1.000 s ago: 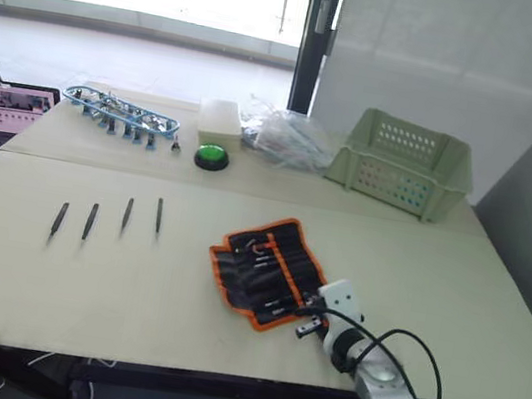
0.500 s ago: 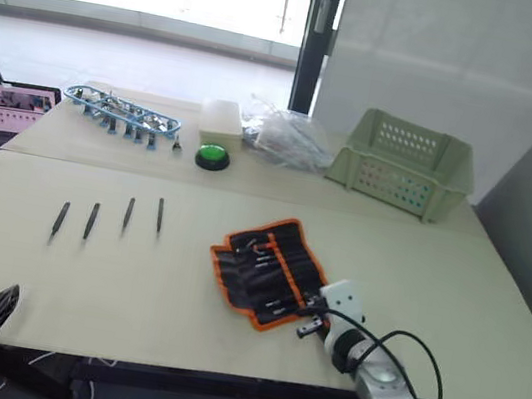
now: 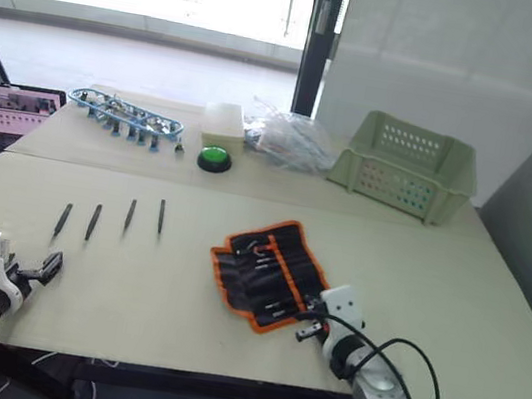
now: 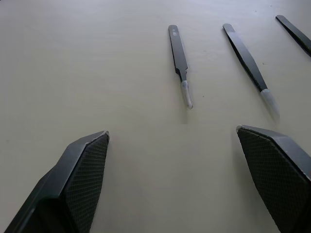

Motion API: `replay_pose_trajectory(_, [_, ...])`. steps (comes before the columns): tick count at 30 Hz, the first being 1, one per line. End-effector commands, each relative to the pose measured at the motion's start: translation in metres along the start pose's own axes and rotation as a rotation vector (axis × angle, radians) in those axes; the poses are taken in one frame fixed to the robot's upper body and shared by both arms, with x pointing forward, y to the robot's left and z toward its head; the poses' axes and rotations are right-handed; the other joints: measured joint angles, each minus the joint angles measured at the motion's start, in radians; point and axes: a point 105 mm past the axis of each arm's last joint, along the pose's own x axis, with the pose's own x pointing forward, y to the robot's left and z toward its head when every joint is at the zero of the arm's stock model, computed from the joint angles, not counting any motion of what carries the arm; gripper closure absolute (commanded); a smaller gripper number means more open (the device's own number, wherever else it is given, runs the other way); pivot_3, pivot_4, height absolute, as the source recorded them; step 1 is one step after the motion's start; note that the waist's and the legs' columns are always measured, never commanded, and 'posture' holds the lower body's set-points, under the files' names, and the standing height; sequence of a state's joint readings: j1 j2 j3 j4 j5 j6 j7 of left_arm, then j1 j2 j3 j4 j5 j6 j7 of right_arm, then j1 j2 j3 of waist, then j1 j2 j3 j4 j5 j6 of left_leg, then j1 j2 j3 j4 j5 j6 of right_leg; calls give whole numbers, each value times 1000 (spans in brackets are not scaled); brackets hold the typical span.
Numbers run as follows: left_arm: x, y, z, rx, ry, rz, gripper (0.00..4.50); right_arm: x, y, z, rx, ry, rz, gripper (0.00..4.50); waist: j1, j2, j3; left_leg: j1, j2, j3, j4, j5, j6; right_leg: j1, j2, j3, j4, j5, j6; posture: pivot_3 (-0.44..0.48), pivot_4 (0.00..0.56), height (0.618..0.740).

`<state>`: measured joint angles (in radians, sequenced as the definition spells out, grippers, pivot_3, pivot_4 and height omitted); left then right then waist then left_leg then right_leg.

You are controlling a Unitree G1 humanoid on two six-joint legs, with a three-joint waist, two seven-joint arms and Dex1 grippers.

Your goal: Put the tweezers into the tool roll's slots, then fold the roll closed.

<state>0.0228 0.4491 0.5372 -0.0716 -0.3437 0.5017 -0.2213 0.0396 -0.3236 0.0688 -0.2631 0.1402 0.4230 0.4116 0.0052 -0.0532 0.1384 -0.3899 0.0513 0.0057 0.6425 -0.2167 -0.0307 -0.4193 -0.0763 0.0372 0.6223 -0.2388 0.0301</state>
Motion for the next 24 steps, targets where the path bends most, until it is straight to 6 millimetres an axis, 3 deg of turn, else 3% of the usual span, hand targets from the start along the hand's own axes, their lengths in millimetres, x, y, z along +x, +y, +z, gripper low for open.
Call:
replay_pose_trajectory(1, [17, -1, -14, 44, 85, -25, 55, -3, 0, -34, 52, 147, -9, 4500, 3, 2, 0, 0, 0, 0, 0, 0, 0, 0, 0, 0, 1, 0, 0, 0, 150, 721])
replay_pose_trajectory(4, [35, -7, -11, 63, 95, -71, 55, -3, 0, -33, 49, 145, -8, 4500, 8, 8, -1, 1, 0, 0, 0, 0, 0, 0, 0, -1, 2, 0, 0, 0, 150, 721])
replay_pose_trajectory(5, [39, -11, -9, 66, 90, -96, 311, -3, 0, -33, 48, 145, -8, 4500, 8, 10, -1, 1, 0, -1, 0, 0, 0, 0, 0, -2, 2, 0, 0, 0, 150, 721])
replay_pose_trajectory(12, [58, -38, -12, 60, 100, -184, 2486, -5, -4, -33, 35, 151, -7, 4500, 12, 15, -2, 1, -1, -1, 0, 0, 0, 1, -1, -3, 2, 0, 0, 0, 150, 721])
replay_pose_trajectory(18, [59, -33, -7, 44, 70, -144, 4443, -7, -7, -31, 25, 148, -10, 4500, 14, 16, -3, 1, -2, 0, 0, 0, 0, 2, -1, -3, 2, 0, 0, 0, 150, 721])
replay_pose_trajectory(22, [59, -30, 6, 39, 19, -124, 4443, -8, -8, -31, 21, 146, -10, 4500, 14, 15, -4, 1, -1, -1, 0, 0, 0, 2, -1, -4, 2, 0, 0, 0, 150, 721])
replay_pose_trajectory(24, [57, -27, 23, 48, -39, -115, 4443, -7, -8, -30, 19, 146, -9, 4500, 13, 15, -3, 1, -1, -1, 0, 0, 0, 2, -1, -4, 2, 0, 0, 0, 150, 721])
